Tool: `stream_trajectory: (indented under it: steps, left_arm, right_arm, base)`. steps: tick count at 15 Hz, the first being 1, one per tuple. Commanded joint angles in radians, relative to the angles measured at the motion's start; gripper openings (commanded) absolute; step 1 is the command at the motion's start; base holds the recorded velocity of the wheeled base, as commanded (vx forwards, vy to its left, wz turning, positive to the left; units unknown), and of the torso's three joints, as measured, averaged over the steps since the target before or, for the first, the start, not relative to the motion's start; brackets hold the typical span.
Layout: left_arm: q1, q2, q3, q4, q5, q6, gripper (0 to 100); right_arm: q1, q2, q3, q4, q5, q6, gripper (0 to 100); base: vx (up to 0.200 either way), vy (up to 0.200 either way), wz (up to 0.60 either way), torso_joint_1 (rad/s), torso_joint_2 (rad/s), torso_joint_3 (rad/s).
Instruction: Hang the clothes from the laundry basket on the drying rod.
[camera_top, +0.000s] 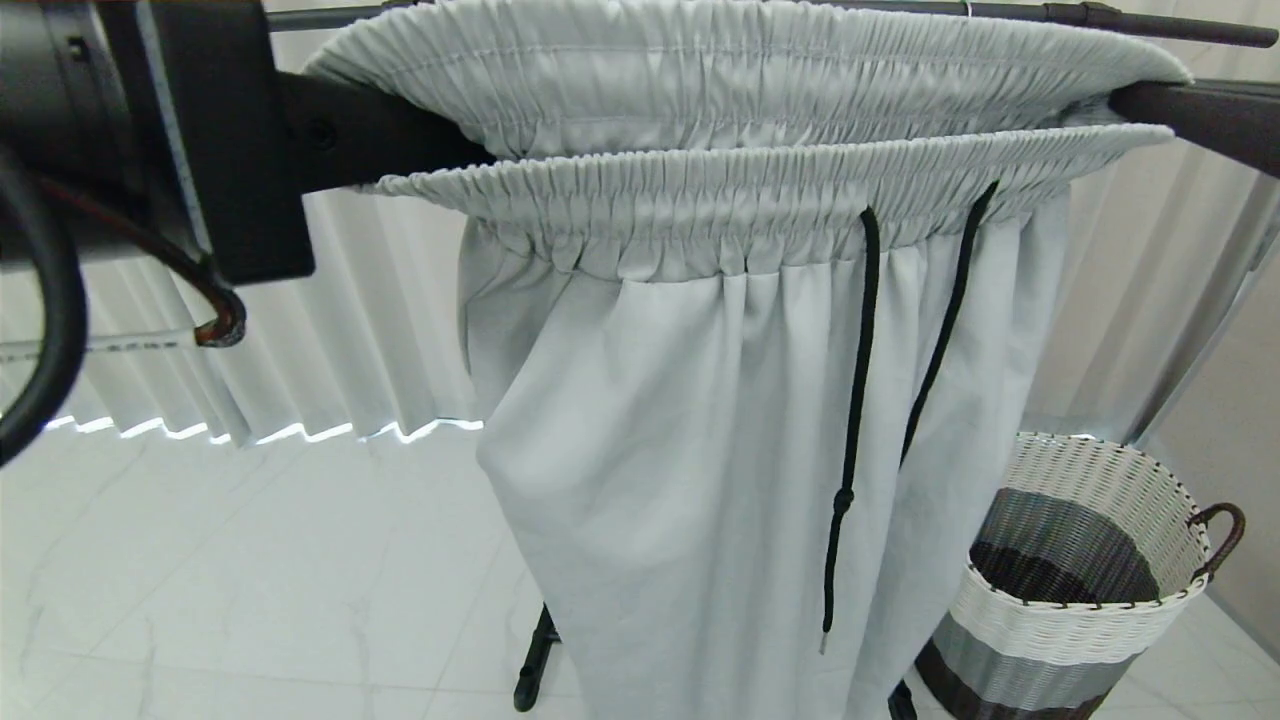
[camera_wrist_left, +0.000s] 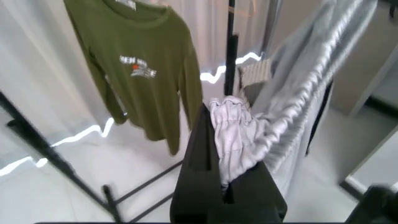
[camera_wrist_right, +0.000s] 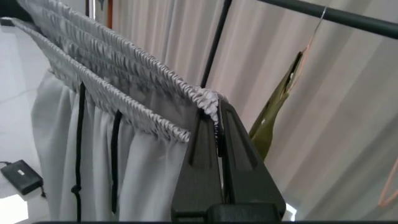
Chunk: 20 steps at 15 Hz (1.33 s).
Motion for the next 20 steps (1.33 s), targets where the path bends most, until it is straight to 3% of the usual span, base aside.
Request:
stream_trajectory:
  steps: [1, 5, 18, 19, 20]
  left_arm:
    - [-0.003, -0.038, 0.020, -0.007, 0.001, 0.003, 0]
    - [0.040, 0.058, -0.054, -0.015, 0.001, 0.032, 0]
    - [0.040, 0.069, -0.060, -0.015, -0.001, 0.035, 0]
    - [0.040, 0.068, -0.060, -0.015, -0.001, 0.035, 0]
    - [0.040, 0.068, -0.060, -0.015, -0.001, 0.037, 0]
  right_arm:
    - [0.002, -0.006, 0.003, 0.005, 0.000, 0.001, 0]
    - [0.002, -0.083, 0.029, 0.105, 0.000, -0.002, 0]
    - [0.000, -0.098, 0.031, 0.109, 0.002, -0.002, 0]
    - [0.002, -0.100, 0.031, 0.109, 0.002, -0.002, 100]
    - [0.002, -0.101, 0.032, 0.109, 0.002, -0.002, 100]
  base:
    - [0.000, 0.000, 0.00, 0.000, 0.00, 0.000]
    - [0.000, 0.000, 0.00, 0.000, 0.00, 0.000]
    - [0.000, 0.000, 0.00, 0.000, 0.00, 0.000]
    - [0.000, 0.000, 0.00, 0.000, 0.00, 0.000]
    - [0.000, 0.000, 0.00, 0.000, 0.00, 0.000]
